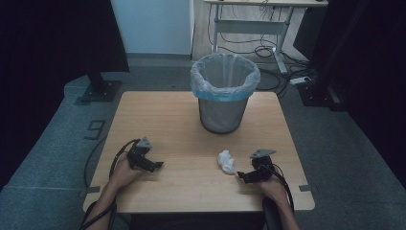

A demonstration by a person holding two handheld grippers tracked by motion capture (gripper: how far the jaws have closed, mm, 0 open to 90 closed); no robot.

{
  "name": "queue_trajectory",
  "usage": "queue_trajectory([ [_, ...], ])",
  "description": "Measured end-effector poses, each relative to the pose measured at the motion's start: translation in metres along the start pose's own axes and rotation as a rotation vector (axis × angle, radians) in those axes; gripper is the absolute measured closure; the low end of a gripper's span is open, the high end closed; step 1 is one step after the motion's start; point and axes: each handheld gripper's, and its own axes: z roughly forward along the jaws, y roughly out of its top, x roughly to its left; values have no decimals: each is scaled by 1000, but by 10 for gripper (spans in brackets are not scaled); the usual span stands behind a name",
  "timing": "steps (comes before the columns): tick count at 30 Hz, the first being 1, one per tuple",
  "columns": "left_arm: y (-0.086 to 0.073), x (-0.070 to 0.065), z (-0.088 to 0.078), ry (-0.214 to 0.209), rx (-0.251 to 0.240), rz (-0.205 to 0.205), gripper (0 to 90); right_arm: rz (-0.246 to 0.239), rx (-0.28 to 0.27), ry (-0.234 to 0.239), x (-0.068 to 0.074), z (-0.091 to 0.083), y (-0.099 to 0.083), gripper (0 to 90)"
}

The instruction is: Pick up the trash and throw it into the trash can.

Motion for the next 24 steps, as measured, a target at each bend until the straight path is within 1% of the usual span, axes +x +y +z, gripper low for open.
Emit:
queue_trajectory([
  [3, 0, 0, 0, -1, -3, -3, 0, -9, -4, 8, 2, -1, 4, 47],
  [5, 0, 0, 0, -1, -3, -3, 0, -12, -21, 13, 4, -2, 9, 49],
  [6, 0, 0, 0, -1, -3, -3, 0, -12, -21, 13, 4, -2, 9, 49],
  [7, 0, 0, 0, -1, -3, -3, 0, -15, -31, 18, 6, -2, 13, 61],
  [8, 0, 0, 0, -1, -3, -2, 0, -15, -31, 18, 6, -2, 13, 61],
  [11, 0, 0, 0, 0, 0, 0, 0, -32, -42, 37, 11, -1, 22, 108],
  [12, 0, 0, 0, 0, 0, 0, 0, -32, -42, 37, 11, -1, 22, 108],
  [13, 0, 0, 0, -1, -1, 0, 0, -41, -49, 51, 14, 1, 27, 125],
  [14, 0, 0, 0, -1, -1, 0, 0, -41, -49, 51, 14, 1, 27, 125],
  [19, 0, 0, 0, 1, -1, -2, 0, -60, -56, 66, 22, 8, 42, 152],
  [24, 0, 0, 0, 1, -1, -3, 0, -66, -54, 74, 26, 16, 49, 181],
])
